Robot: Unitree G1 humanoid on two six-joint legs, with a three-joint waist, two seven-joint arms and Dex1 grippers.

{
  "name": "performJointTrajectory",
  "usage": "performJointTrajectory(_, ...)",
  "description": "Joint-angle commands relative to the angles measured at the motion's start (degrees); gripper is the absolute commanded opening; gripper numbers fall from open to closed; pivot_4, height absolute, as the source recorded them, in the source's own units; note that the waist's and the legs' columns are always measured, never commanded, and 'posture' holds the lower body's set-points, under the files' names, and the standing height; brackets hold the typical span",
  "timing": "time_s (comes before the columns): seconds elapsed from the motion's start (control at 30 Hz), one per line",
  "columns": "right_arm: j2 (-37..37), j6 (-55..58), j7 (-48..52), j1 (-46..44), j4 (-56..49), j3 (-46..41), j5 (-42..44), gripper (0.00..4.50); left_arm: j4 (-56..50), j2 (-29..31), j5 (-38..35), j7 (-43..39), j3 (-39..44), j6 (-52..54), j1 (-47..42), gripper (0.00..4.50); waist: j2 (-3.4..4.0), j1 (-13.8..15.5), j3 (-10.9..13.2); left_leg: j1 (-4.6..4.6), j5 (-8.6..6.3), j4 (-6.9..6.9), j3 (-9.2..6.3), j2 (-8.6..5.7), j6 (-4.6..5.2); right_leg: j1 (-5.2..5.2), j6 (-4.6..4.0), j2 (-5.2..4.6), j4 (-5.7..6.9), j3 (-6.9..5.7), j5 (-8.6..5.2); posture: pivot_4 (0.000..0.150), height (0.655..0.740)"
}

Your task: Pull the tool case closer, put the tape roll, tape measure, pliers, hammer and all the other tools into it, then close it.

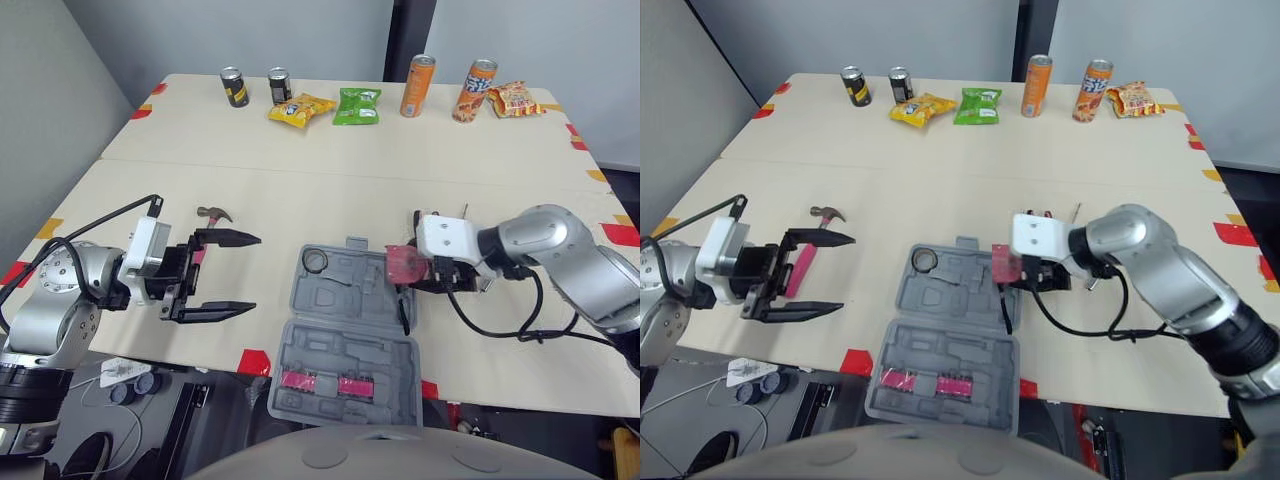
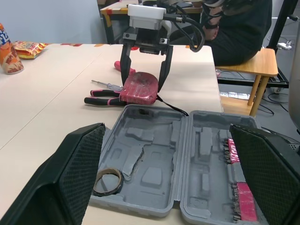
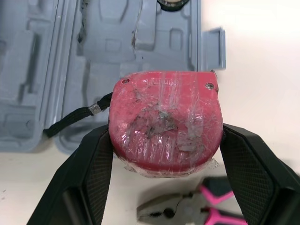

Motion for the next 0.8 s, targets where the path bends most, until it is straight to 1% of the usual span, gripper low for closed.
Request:
performJointTrajectory(0.03,0.8,2.1,-0.6,-2.7,0.1,2.8,-2.7,2.94,-0.7,-0.1,0.5,0.3,1.5,0.4,-0.3,4.5,0.0,0.0,0.0,0.0,0.0,0.0,0.01,0.0,0.0,0.0,0.0,0.0,0.01,0.01,0.0,0.15,0.74)
performJointTrajectory(0.33,2.5,7.9,-0.6,-8.0,-0.3,10.2,-8.3,2.94,-0.5,-0.3,1.3,0.6,1.4,1.3,-1.1,4.5,0.0,0.0,0.0,0.0,0.01,0.0,0.2,0.05,-0.06,-0.14,0.0,0.06,0.15,0.21,0.0,0.15,0.74)
performJointTrajectory(0.47,3.3,9.7,-1.1,-8.1,-0.6,12.7,-10.0,2.94,-0.9,-0.5,1.6,0.9,1.1,1.7,-1.6,4.5,0.0,0.0,0.0,0.03,0.01,0.01,0.28,0.11,-0.11,-0.17,0.0,0.1,0.25,0.29,0.0,0.15,0.74)
performJointTrajectory(0.8,5.1,10.9,-2.5,-7.9,-0.2,15.6,-13.6,2.94,-1.8,-0.5,1.8,0.9,1.0,2.3,-1.5,4.5,0.0,0.0,0.0,0.06,0.0,0.06,0.62,0.32,-0.28,-0.36,0.0,0.24,0.53,0.65,0.01,0.15,0.74)
